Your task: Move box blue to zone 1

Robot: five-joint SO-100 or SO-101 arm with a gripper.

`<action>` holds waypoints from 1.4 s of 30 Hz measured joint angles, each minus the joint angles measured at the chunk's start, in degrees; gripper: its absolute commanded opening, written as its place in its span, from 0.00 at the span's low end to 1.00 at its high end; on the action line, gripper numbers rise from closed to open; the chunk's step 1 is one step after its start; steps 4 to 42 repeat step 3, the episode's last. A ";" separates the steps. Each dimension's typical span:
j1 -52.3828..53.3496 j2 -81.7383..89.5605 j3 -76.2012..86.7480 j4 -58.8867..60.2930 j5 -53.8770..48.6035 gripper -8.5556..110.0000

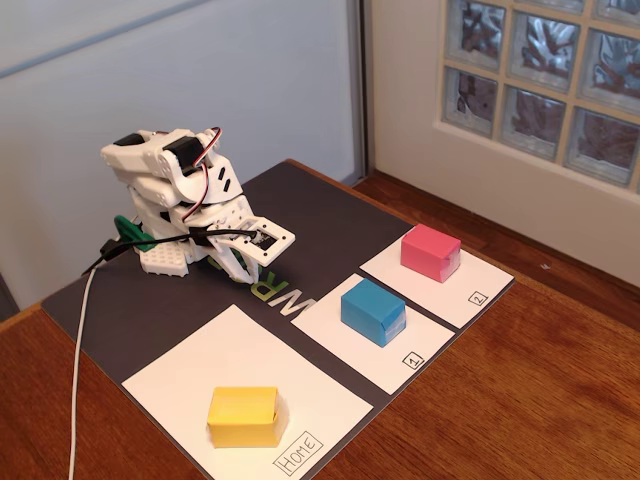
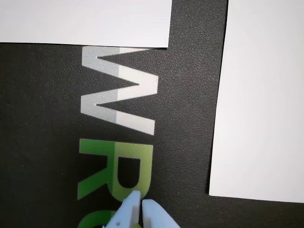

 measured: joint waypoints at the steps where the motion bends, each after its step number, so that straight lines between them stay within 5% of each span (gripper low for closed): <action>1: 0.00 0.00 0.00 0.00 0.00 0.07; 42: 0.00 0.00 0.00 0.00 0.00 0.07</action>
